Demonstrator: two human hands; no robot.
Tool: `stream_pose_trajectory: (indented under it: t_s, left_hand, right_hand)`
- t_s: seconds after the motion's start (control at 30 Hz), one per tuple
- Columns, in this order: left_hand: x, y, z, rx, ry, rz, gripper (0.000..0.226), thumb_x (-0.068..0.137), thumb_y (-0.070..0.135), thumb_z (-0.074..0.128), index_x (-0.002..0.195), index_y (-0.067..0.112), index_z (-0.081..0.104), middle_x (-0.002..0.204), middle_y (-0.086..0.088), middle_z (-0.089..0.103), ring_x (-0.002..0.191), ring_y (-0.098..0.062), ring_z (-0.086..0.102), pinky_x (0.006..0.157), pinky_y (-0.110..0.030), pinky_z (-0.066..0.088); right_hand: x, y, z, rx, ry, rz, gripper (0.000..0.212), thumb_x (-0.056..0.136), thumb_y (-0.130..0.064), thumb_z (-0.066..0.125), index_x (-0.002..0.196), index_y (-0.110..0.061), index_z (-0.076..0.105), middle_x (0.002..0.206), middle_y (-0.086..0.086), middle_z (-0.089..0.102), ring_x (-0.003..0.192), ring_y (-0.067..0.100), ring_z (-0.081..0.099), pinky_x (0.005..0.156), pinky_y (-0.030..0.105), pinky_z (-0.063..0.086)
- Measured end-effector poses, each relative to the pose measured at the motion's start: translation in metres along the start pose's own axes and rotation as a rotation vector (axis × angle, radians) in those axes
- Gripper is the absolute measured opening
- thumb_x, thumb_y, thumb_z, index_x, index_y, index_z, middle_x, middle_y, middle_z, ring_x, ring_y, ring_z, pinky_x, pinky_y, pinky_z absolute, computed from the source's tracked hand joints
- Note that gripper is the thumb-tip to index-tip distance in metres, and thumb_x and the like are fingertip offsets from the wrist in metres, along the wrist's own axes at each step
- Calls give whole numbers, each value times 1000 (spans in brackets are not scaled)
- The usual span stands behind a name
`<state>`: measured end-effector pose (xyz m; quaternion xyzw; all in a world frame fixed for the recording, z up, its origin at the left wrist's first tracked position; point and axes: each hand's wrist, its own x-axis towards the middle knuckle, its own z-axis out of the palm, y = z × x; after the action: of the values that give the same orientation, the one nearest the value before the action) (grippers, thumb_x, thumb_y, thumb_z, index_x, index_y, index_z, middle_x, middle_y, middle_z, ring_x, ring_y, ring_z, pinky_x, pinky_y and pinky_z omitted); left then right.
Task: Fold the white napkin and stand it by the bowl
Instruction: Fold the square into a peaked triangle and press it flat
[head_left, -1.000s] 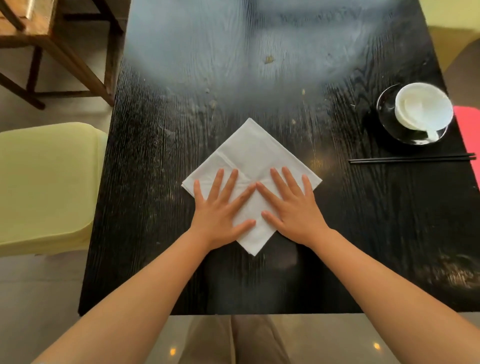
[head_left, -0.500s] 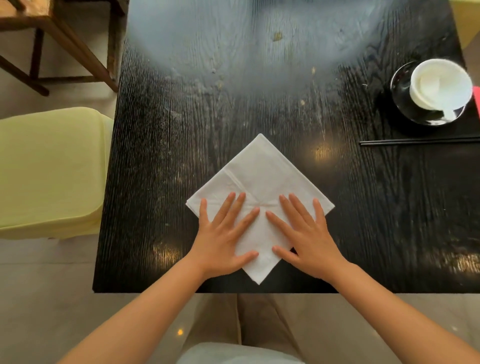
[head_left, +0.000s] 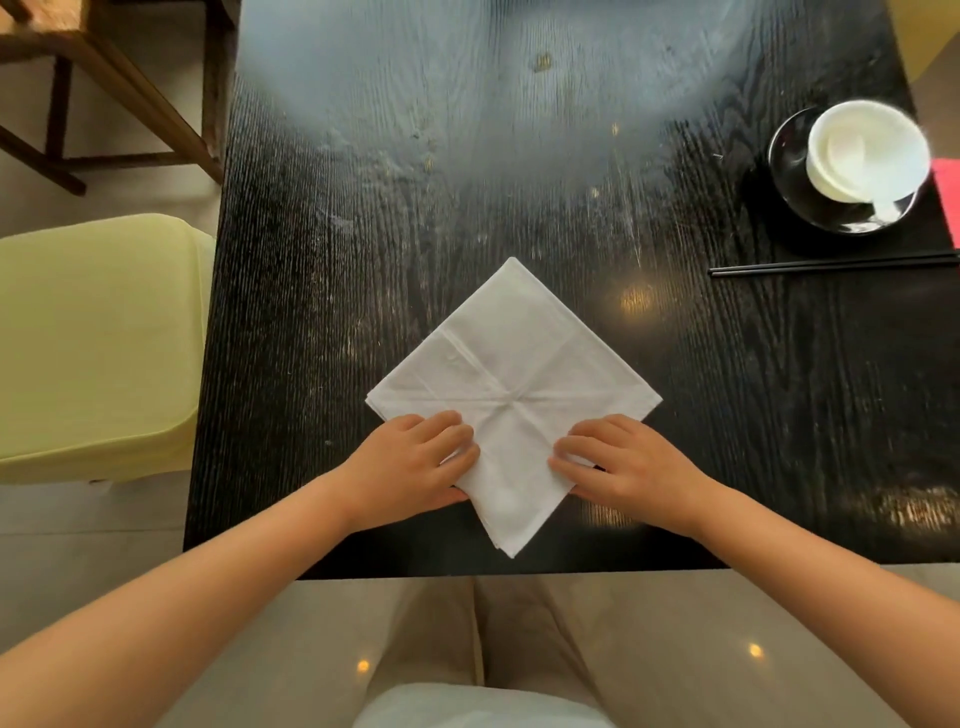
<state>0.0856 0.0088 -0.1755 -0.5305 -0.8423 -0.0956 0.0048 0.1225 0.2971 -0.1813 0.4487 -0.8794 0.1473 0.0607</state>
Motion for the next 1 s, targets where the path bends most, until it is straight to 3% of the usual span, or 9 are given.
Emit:
stream_pose_trajectory:
  t_s: [0.07, 0.27, 0.33, 0.5, 0.63, 0.73, 0.83, 0.93, 1.0]
  left_hand:
    - [0, -5, 1, 41, 30, 65, 13, 91, 13, 51, 93, 7, 62, 93, -9, 67, 89, -27, 64, 53, -33, 50]
    - [2, -19, -5, -16, -7, 108, 38, 72, -3, 59, 109, 3, 50, 93, -14, 64, 86, -29, 63, 53, -35, 54]
    - [4, -17, -6, -94, 18, 18, 42, 70, -4, 63, 108, 3, 48, 88, -14, 66, 81, -29, 65, 51, -36, 54]
    - [3, -7, -4, -308, 134, -315, 20, 81, 18, 49, 100, 15, 53, 88, -4, 72, 81, -19, 69, 55, -30, 56]
    - [0, 1, -4, -555, 232, -607, 17, 84, 27, 52, 99, 25, 59, 92, 8, 71, 87, -4, 62, 75, -15, 48]
    - [6, 2, -8, -676, 274, -785, 21, 85, 34, 52, 94, 21, 66, 88, 11, 70, 82, -2, 62, 72, -18, 48]
    - [16, -1, -13, -679, 339, -901, 16, 85, 25, 59, 86, 11, 66, 74, 15, 62, 72, -1, 57, 63, -13, 43]
    - [27, -6, -16, -656, 411, -971, 3, 86, 11, 63, 88, 10, 65, 74, 15, 58, 73, -1, 55, 66, -8, 40]
    - [34, -10, -16, -630, 462, -1008, 9, 86, 8, 64, 95, 7, 66, 82, 8, 62, 80, -3, 55, 73, -6, 41]
  right_hand:
    - [1, 6, -5, -8, -72, -69, 14, 88, -4, 52, 98, -5, 62, 94, 10, 68, 84, 28, 63, 62, 37, 52]
    - [7, 20, -16, -1, -159, -51, 19, 86, -5, 45, 102, -4, 56, 92, 13, 66, 80, 30, 62, 64, 38, 53]
    - [5, 17, -13, -17, -131, 24, 17, 85, -6, 47, 100, -6, 56, 89, 11, 65, 78, 28, 61, 63, 37, 52]
    - [6, 12, -2, -6, 70, 310, 7, 75, -2, 60, 80, -7, 63, 73, 7, 64, 65, 26, 59, 51, 36, 46]
    - [8, 10, -1, 70, 75, 443, 24, 66, -3, 75, 88, -7, 68, 79, 6, 67, 73, 25, 62, 61, 36, 51]
    - [8, 9, -7, 155, 110, 566, 38, 62, -4, 81, 96, -10, 63, 86, 6, 68, 81, 23, 63, 71, 33, 53]
    - [15, 7, -11, 311, 240, 745, 27, 76, -16, 71, 101, -9, 63, 92, 3, 67, 89, 12, 59, 79, 25, 51]
    - [32, 8, -18, 408, 349, 906, 22, 84, -25, 60, 93, -5, 66, 86, -5, 61, 81, 5, 54, 75, 13, 44]
    - [44, 10, -22, 409, 350, 973, 11, 85, -17, 65, 88, -7, 66, 81, -3, 62, 76, 8, 55, 72, 24, 49]
